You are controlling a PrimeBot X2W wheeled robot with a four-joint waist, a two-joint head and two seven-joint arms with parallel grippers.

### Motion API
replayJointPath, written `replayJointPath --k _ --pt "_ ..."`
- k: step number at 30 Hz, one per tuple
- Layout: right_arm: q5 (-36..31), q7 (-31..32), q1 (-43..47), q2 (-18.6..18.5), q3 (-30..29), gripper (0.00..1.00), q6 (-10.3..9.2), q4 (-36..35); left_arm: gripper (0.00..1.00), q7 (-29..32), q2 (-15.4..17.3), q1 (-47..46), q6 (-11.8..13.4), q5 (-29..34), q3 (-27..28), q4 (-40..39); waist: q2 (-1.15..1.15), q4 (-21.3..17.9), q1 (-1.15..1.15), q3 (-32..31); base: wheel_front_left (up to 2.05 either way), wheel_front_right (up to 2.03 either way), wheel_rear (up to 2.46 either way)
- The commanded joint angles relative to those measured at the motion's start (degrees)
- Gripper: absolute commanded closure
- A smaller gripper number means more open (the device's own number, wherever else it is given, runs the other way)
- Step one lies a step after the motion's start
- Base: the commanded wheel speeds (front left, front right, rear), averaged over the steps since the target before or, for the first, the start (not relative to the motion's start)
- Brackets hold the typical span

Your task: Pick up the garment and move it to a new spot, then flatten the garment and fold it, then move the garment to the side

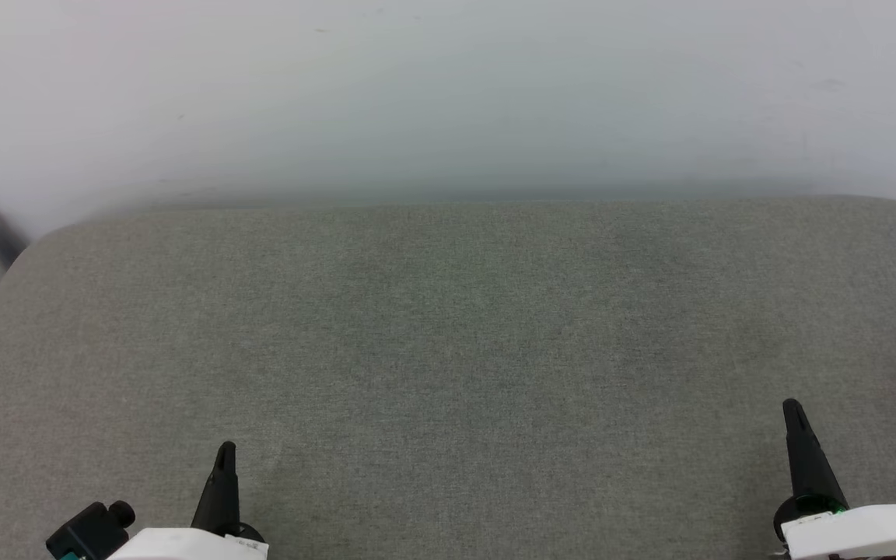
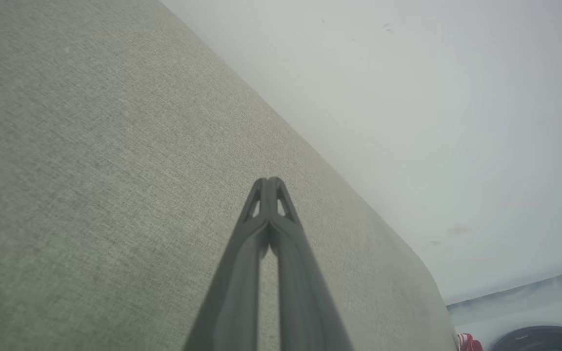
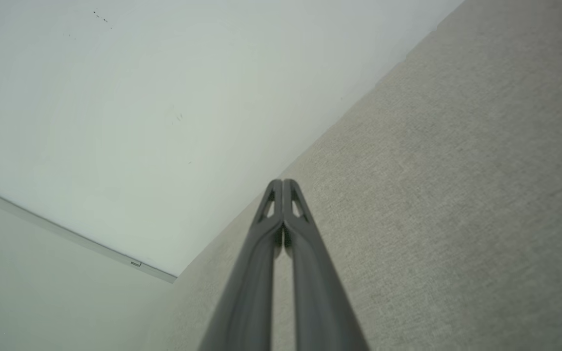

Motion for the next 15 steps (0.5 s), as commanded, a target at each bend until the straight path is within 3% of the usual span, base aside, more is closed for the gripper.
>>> replayJointPath --k 1,15 --pt "1.7 0.3 -1.5 -0.5 -0.1 1.00 -0.01 -0.2 1.00 0.3 0.2 -1.7 -0.3 -1.7 0.2 -0.3 0.00 0.0 0.00 0.0 0.00 0.00 0.00" --pt "11.3 2.7 -3.4 -0.6 -0.3 1.00 -0.01 1.3 1.00 2.6 0.3 -3.8 -1.5 -11.6 1.1 0.9 0.00 0.0 0.00 0.3 0.00 0.00 0.00"
